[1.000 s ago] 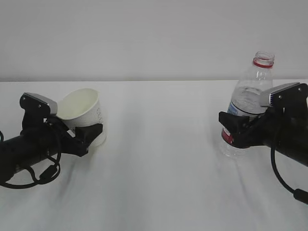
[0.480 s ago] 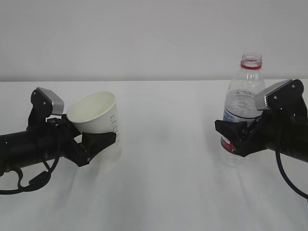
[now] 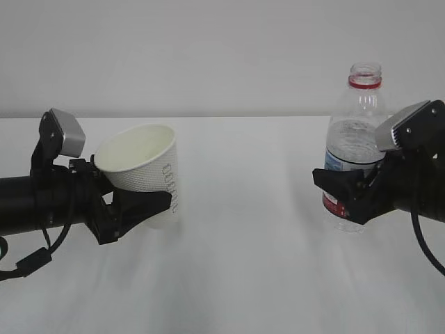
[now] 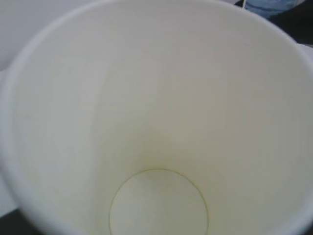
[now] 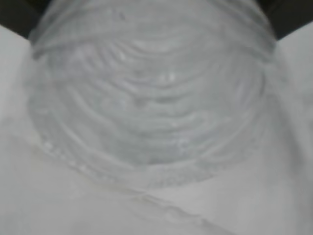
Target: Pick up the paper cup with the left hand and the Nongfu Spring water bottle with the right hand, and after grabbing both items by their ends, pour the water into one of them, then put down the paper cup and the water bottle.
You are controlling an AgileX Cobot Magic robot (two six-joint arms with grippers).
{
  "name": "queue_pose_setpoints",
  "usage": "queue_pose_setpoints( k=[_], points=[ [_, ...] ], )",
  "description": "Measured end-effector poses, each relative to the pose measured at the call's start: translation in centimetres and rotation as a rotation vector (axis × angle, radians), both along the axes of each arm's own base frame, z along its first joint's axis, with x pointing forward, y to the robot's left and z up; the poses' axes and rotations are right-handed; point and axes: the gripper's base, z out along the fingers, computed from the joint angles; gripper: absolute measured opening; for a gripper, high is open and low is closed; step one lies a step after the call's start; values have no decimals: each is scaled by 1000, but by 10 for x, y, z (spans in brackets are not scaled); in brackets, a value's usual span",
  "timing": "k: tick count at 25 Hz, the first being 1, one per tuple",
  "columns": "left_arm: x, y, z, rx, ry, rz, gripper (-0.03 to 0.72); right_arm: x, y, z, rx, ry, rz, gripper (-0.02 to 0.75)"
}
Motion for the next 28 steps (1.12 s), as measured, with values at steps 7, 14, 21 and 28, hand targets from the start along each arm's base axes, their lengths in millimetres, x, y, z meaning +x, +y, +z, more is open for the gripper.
queue_pose_setpoints(
  k=[7, 14, 21, 28],
  points=[
    [-10, -8, 4, 12, 21, -102, 536, -9, 0, 19, -23, -21, 22, 521],
    [-25, -33, 3, 17, 25, -212, 536, -16, 0, 29, -36, -23, 45, 521],
    [-35, -48, 3, 18, 25, -275, 536, -20, -1, 34, -48, -12, 40, 521],
    [-45, -60, 4, 20, 22, -332, 536, -20, 2, 38, -41, 9, 78, 521]
  ],
)
